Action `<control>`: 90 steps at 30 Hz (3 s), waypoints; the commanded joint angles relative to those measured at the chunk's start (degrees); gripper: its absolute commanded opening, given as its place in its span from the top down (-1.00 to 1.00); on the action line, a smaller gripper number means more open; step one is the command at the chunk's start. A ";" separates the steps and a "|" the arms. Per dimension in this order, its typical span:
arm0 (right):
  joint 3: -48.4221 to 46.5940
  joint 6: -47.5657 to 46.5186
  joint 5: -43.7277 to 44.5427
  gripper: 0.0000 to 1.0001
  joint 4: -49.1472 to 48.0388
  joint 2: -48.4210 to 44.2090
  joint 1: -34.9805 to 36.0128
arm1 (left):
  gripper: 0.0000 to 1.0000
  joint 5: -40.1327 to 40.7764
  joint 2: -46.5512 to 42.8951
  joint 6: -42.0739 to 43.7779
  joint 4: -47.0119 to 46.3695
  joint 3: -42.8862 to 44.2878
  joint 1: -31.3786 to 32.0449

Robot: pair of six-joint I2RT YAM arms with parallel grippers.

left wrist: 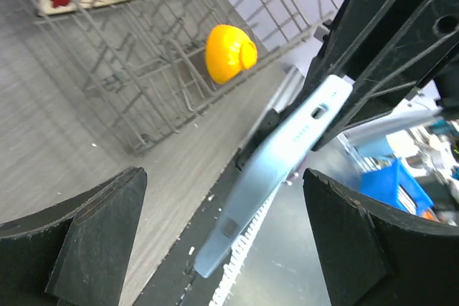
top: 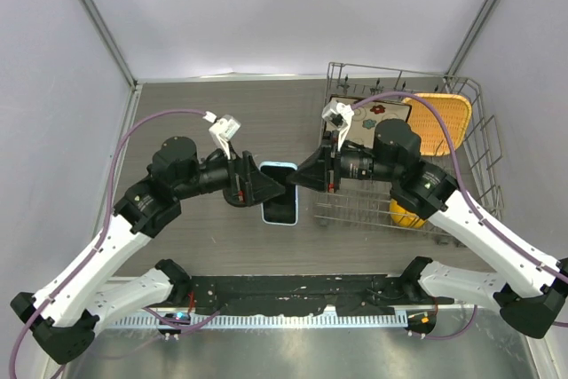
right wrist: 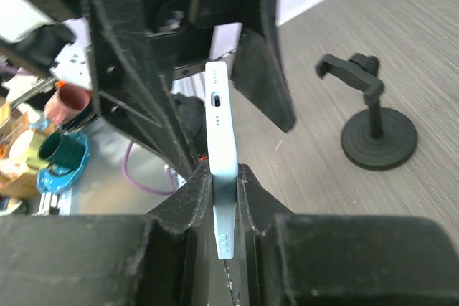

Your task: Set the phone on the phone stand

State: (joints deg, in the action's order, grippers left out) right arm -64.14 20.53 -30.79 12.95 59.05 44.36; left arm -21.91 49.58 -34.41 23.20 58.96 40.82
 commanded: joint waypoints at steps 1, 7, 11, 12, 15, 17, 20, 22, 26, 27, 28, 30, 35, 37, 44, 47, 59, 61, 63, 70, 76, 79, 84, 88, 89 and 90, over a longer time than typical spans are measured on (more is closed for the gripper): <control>-4.85 -4.09 -12.27 0.99 -4.51 -0.08 -0.59 | -0.90 -18.93 0.69 -1.62 -5.88 -0.68 -2.32; -7.49 -3.22 -18.95 0.99 -6.36 4.41 -0.85 | -0.81 -22.91 0.25 -3.56 -8.96 -3.50 -2.32; -7.76 -3.48 -19.14 0.99 -6.97 5.20 -0.94 | -0.54 -23.53 -0.45 -2.50 -8.61 -3.24 -2.41; -7.76 -3.22 -19.22 0.99 -7.50 5.38 -0.94 | -0.44 -23.35 -0.36 -2.33 -7.83 -2.98 -2.32; -7.58 -1.03 -19.31 0.99 -9.34 5.55 -1.03 | -0.23 -23.70 0.51 -2.15 -7.29 -2.10 -2.32; -7.32 -0.32 -19.40 0.99 -10.22 5.47 -1.03 | -0.13 -24.23 0.87 -2.15 -7.38 -1.83 -2.32; -7.05 0.12 -19.31 0.99 -10.75 5.03 -1.03 | 0.05 -24.32 0.87 -1.71 -8.26 -1.74 -2.32; -7.05 0.29 -19.31 0.99 -10.84 5.11 -1.03 | 0.11 -24.49 1.13 -1.62 -8.26 -1.66 -2.41; -6.44 -0.23 -19.40 0.99 -10.67 4.94 -1.03 | 0.27 -25.20 1.48 -1.45 -8.00 -1.57 -2.32; -6.52 -0.41 -19.84 0.99 -10.32 4.94 -1.03 | 0.36 -25.63 1.39 -1.45 -8.08 -1.65 -2.32; -6.52 -0.49 -20.27 0.99 -10.14 5.11 -1.03 | 0.44 -25.64 1.39 -1.45 -8.08 -1.65 -2.32; -7.14 -1.28 -20.19 0.99 -8.82 5.64 -1.03 | 0.91 -24.85 1.22 -1.18 -7.82 -1.66 -2.32; -7.67 -2.78 -14.40 0.22 -4.52 6.26 -1.20 | 1.00 -14.84 -1.41 0.14 -3.87 -0.69 -2.32; -7.06 -0.86 -13.51 -0.12 -4.95 6.52 -1.03 | 1.00 -11.07 -2.90 0.05 -3.95 -0.51 -2.32; 1.81 4.78 -15.01 -0.32 -16.46 3.27 1.08 | 1.00 -4.73 -6.25 -1.53 -6.84 0.02 -2.32; 3.66 4.69 -14.22 -0.32 -16.99 3.18 2.48 | 1.00 -4.10 -7.22 -3.37 -8.78 0.10 -2.32; 6.21 8.11 -12.72 0.35 -24.98 5.47 7.14 | 1.00 -8.23 -7.92 -8.65 -15.82 -1.83 -2.32; 7.53 9.70 -13.07 0.98 -27.35 5.03 7.15 | 1.00 -8.76 -8.10 -8.92 -15.47 -1.66 -2.32; 8.41 8.39 -13.33 0.98 -27.63 4.24 7.23 | 1.00 -9.20 -7.75 -8.92 -14.07 -0.96 -2.32; 11.23 5.48 -13.86 0.99 -27.89 -0.77 7.15 | -0.07 -10.78 -4.76 -5.67 -3.08 4.67 -2.32; 10.26 3.55 -13.16 0.99 -24.73 -0.95 7.23 | 0.09 -13.15 -6.08 -5.57 -5.61 4.76 -2.41; 10.00 3.81 -13.25 0.99 -25.08 -1.13 7.23 | 0.38 -16.13 -6.08 -5.49 -6.33 4.76 -2.41; 9.82 5.91 -14.56 0.99 -27.01 -0.34 7.15 | 0.46 -22.12 -6.95 -3.03 -6.59 3.63 -2.41; 9.47 7.33 -16.41 0.99 -28.16 0.10 7.15 | 0.18 -23.87 -7.48 -3.11 -7.91 2.74 -2.41; 9.47 7.33 -16.59 0.99 -28.16 0.19 7.15 | 0.17 -24.40 -7.40 -3.29 -8.17 2.83 -2.41; 9.30 7.67 -16.76 0.99 -28.16 0.19 7.15 | 0.17 -24.67 -7.31 -3.47 -8.78 2.65 -2.41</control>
State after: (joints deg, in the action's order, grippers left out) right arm -51.59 26.74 -47.33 -9.04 59.64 51.86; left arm -40.84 43.20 -37.58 18.20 61.63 38.37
